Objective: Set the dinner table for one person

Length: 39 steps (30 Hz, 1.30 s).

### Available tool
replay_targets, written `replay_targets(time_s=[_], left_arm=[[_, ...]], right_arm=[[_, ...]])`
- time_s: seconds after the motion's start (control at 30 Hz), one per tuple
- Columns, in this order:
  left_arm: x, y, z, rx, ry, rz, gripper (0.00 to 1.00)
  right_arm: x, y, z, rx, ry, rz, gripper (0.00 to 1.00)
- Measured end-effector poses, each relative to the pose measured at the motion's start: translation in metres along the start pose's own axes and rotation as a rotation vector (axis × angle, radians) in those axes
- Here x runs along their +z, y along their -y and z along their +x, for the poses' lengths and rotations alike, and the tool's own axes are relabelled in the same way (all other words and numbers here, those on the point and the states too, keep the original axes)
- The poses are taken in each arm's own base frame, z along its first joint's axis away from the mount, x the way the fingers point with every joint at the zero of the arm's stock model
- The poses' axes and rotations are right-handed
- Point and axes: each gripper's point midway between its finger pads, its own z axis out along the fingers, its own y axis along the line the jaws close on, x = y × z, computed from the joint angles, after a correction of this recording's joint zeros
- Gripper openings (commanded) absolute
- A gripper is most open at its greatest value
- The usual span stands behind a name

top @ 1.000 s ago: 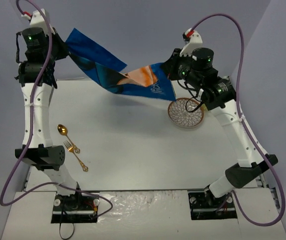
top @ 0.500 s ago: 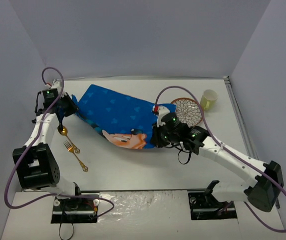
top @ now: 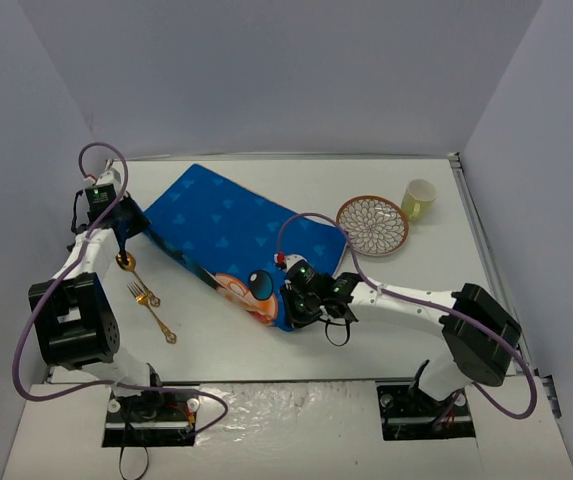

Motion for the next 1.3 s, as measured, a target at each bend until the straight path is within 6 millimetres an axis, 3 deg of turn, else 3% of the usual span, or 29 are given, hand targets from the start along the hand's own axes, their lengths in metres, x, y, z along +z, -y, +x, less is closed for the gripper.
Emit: replay_targets(time_s=[0.3, 0.4, 0.5, 0.57, 0.67, 0.9, 0.97, 1.07, 1.2, 1.3], left_arm=[[0.019, 0.003, -0.042, 0.03, 0.061, 0.01, 0.0], [0.026, 0.004, -0.05, 0.044, 0.068, 0.014, 0.0], [0.03, 0.003, -0.052, 0.054, 0.068, 0.014, 0.02], [0.031, 0.002, -0.052, 0.061, 0.067, 0.01, 0.1], [0.03, 0.0, -0.056, 0.069, 0.075, 0.003, 0.26], [0.025, -0.001, -0.08, 0.086, 0.115, -0.022, 0.63], [0.021, 0.0, -0.086, 0.089, 0.124, -0.028, 0.73], [0.014, 0.0, -0.087, 0.083, 0.118, -0.045, 0.81], [0.0, 0.002, -0.081, 0.072, 0.101, -0.063, 0.83], [-0.011, 0.008, -0.068, 0.074, 0.087, -0.059, 0.84]], right_arm=[[0.02, -0.03, -0.021, -0.018, 0.019, -0.047, 0.01], [0.025, -0.039, -0.026, -0.019, 0.019, -0.058, 0.14], [0.026, -0.044, -0.029, -0.02, 0.021, -0.066, 0.36], [0.025, -0.045, -0.03, -0.024, 0.021, -0.068, 0.54], [0.021, -0.047, -0.034, -0.042, 0.019, -0.066, 0.63], [0.001, -0.055, -0.071, -0.097, 0.087, -0.056, 0.66], [-0.007, -0.046, -0.086, -0.097, 0.126, -0.039, 0.66], [-0.012, -0.016, -0.11, -0.073, 0.173, 0.019, 0.66], [-0.011, 0.039, -0.133, -0.029, 0.201, 0.144, 0.66], [-0.003, 0.068, -0.144, -0.003, 0.201, 0.204, 0.66]])
